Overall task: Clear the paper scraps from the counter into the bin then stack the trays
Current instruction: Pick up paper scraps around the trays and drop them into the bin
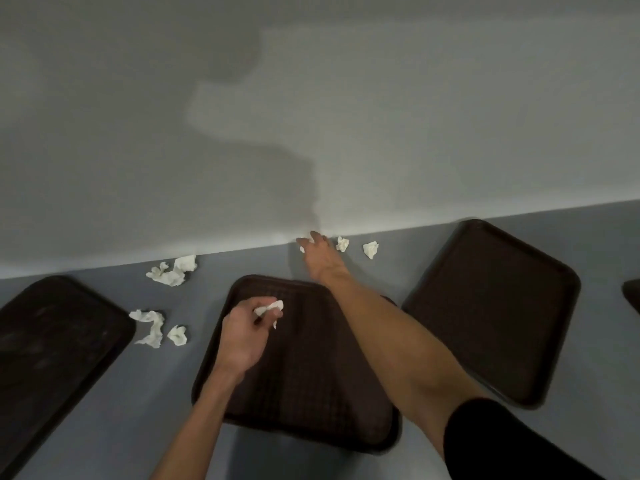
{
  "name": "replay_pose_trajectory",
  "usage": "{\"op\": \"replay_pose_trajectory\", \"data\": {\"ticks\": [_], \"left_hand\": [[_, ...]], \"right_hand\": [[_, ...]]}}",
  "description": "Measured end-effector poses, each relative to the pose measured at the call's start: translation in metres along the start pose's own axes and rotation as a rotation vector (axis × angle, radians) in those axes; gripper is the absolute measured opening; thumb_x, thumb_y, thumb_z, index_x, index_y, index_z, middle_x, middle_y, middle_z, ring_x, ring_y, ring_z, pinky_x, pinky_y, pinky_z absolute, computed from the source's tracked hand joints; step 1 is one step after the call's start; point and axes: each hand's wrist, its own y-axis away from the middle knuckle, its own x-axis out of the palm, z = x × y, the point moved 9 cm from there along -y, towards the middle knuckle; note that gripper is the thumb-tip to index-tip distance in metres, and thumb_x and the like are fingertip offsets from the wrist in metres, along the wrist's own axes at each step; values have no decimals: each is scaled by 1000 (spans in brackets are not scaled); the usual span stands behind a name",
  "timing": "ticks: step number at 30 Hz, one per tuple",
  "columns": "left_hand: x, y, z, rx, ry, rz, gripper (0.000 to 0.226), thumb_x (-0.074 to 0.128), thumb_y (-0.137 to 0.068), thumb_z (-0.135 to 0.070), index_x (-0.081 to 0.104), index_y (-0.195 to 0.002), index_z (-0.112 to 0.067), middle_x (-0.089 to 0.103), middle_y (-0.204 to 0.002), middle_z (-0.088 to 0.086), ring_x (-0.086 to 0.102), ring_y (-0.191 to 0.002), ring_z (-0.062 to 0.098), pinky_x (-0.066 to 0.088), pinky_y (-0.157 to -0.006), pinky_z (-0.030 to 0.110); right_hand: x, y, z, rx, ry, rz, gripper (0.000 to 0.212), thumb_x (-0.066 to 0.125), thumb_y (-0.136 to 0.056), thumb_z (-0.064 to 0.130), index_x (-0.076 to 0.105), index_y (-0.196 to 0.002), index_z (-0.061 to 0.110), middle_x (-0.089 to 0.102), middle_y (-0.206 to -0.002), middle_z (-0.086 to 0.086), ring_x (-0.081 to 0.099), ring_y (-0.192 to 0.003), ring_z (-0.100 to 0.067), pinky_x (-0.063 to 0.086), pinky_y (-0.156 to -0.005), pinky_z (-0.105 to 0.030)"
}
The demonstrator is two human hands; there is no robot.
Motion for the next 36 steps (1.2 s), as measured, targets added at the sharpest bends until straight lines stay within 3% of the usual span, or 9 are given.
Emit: {"op": "replay_pose_trajectory", "data": {"ticks": [3,9,11,14,19,23,28,33,36], "left_hand": [[-16,10,4,-1,16,-7,28,77,-92,-24,72,-119,-29,77,-103,-16,72,-101,1,58,-97,37],[-29,22,-8,13,91,-41,25,75,-93,-10,76,-113,-25,78,-95,-19,72,-94,-5,58,-95,28],[-24,27,-17,13,120,-45,22,73,-94,-7,77,-110,-21,78,-89,-18,74,-89,-3,59,-92,25],[-9,32,-31,45,127,-8,23,71,-96,-9,77,-105,-29,79,-87,-9,78,-84,11,62,-89,40],[24,49,-71,185,-55,29,15,74,-94,-25,77,-106,-34,77,-87,-20,73,-84,-2,60,-89,38],[74,83,-114,281,-95,107,15,74,-95,-26,77,-108,-33,75,-92,-26,69,-87,-10,59,-91,32],[166,151,-166,367,-56,273,18,75,-94,-23,75,-100,-40,75,-86,-25,73,-80,-2,60,-87,35],[270,244,-205,448,-66,407,12,74,-94,-25,77,-104,-31,75,-84,-27,72,-80,-5,59,-84,32],[337,304,-216,439,-40,515,10,73,-95,-22,77,-100,-30,77,-85,-19,73,-81,3,60,-84,38]], "right_hand": [[17,-9,3,17,86,45,38,47,-104,3,58,-140,7,56,-142,-20,53,-136,-37,44,-112,-42],[15,29,9,51,67,-50,28,55,-99,-6,68,-123,3,67,-124,-20,67,-115,-35,55,-98,-41],[9,41,-4,133,-78,-45,27,55,-100,-3,71,-119,6,68,-121,-20,69,-110,-37,57,-96,-41],[-14,80,-22,257,-423,-139,25,58,-99,-3,73,-108,14,72,-108,-14,71,-97,-30,59,-85,-35],[-59,183,-49,270,-757,-347,30,72,-99,14,67,-127,23,77,-111,3,72,-101,-12,52,-91,-22],[-83,287,-99,318,-987,-500,22,75,-98,19,78,-116,32,79,-102,16,72,-101,0,60,-96,-31],[-110,427,-168,394,-1234,-673,19,72,-98,8,80,-105,24,79,-99,2,75,-99,-19,65,-83,-39],[-111,565,-253,512,-1221,-805,15,74,-99,15,81,-103,27,78,-100,1,75,-97,-21,66,-82,-44],[-102,646,-299,610,-1220,-864,13,75,-98,14,82,-103,24,79,-100,3,77,-93,-20,66,-82,-45]]}}
